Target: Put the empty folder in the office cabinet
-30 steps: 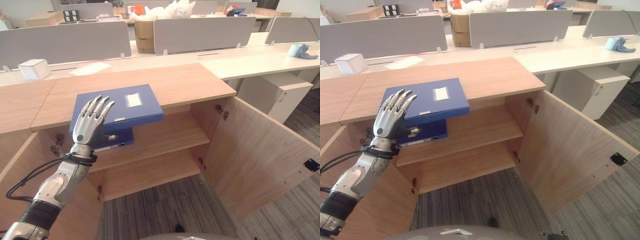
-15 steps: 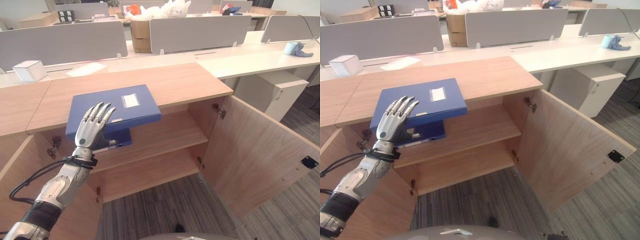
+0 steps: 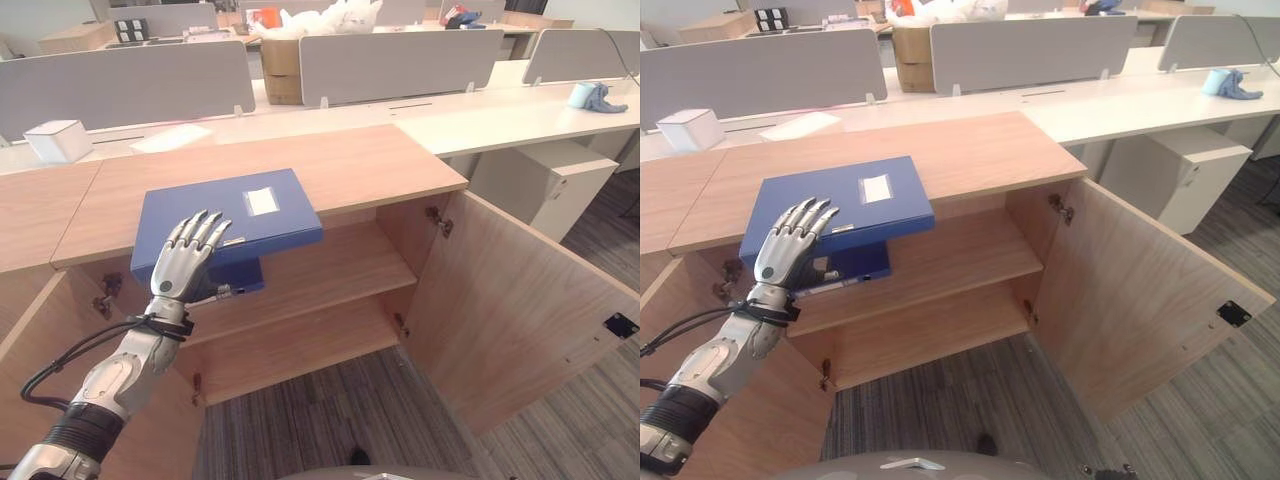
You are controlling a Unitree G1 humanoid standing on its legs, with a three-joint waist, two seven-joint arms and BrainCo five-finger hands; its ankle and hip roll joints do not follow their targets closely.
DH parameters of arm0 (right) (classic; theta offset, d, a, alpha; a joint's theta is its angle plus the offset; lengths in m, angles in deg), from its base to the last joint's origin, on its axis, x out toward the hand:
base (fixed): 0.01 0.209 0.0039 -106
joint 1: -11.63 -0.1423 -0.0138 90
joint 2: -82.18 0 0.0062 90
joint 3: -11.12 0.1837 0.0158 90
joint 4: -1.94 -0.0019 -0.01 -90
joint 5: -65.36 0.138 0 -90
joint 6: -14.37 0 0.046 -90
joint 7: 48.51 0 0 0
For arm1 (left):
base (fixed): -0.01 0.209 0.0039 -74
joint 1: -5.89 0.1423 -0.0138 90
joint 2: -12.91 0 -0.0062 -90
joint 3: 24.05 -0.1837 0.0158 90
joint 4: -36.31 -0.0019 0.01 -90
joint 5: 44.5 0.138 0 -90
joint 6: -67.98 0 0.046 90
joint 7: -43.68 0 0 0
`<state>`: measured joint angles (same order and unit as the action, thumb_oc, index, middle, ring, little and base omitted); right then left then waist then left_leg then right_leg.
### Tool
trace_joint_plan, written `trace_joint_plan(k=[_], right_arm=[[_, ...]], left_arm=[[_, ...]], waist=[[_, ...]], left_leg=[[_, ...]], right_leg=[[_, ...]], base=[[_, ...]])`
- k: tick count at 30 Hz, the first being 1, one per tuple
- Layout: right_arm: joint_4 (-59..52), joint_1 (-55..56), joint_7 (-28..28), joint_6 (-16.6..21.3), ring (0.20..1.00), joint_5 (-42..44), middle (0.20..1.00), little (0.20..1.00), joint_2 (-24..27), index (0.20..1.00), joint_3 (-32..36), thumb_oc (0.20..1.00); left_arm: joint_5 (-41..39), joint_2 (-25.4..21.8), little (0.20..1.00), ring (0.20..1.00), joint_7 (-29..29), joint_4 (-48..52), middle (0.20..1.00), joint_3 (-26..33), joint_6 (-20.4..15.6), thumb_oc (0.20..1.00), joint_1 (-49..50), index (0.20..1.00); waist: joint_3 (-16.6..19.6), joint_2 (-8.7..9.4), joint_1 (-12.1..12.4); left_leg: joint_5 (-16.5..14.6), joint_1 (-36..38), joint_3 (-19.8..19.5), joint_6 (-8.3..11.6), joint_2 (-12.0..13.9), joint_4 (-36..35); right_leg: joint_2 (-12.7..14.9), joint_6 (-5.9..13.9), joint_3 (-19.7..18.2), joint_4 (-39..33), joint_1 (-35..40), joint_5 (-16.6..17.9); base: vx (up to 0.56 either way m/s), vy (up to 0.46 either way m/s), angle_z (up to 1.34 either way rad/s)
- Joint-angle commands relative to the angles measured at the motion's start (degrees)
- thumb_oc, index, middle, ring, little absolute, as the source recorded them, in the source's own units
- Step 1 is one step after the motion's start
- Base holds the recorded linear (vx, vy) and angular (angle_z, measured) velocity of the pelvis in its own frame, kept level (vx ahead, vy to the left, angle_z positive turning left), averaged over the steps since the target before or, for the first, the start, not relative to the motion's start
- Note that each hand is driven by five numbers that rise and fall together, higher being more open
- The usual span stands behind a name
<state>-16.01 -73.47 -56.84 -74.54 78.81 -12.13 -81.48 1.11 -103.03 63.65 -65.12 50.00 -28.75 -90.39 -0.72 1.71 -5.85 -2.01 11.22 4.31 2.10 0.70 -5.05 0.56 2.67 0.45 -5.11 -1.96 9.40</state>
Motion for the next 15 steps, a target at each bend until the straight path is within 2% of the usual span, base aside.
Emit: trace_joint_plan(k=[1,15], right_arm=[[1.6,-3.1,-1.2,1.4,1.000,-0.7,1.000,1.000,2.5,1.000,-2.4,1.000],[2.5,-2.5,-1.2,1.5,1.000,0.5,1.000,1.000,2.8,1.000,-1.8,1.000]], left_arm=[[1.3,-1.5,1.000,1.000,1.4,-1.9,1.000,0.3,0.4,1.000,-8.5,1.000],[1.6,-1.4,1.000,1.000,1.5,-3.2,1.000,-1.9,0.6,1.000,-12.0,1.000]], waist=[[-1.3,0.25,-1.4],[-1.1,0.44,-2.1]], left_leg=[[-6.8,0.7,-0.9,0.71,0.3,0.0],[-6.8,0.5,-0.2,1.00,0.7,0.0]], right_leg=[[3.6,6.59,-0.4,0.1,1.6,-4.0],[3.3,6.67,-0.8,0.1,1.4,-4.3]], base=[[0.00,0.000,0.00],[0.00,-0.001,-0.01]])
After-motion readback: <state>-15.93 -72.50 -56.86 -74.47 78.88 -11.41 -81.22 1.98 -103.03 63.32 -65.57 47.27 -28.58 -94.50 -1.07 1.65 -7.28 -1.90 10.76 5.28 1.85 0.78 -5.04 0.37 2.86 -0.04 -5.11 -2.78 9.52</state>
